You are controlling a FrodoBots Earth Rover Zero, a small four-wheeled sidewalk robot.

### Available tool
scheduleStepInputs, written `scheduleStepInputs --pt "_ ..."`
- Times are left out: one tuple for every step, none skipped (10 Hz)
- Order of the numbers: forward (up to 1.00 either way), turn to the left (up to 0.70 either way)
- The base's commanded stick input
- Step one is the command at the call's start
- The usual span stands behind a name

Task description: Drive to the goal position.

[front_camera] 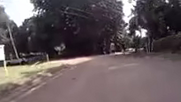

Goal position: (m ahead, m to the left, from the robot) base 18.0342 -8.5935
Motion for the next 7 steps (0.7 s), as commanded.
scheduleStepInputs --pt "0.70 0.00" --pt "0.70 0.00" --pt "0.70 0.00" --pt "0.70 0.00" --pt "0.70 0.00" --pt "0.70 0.00" --pt "0.70 0.00"
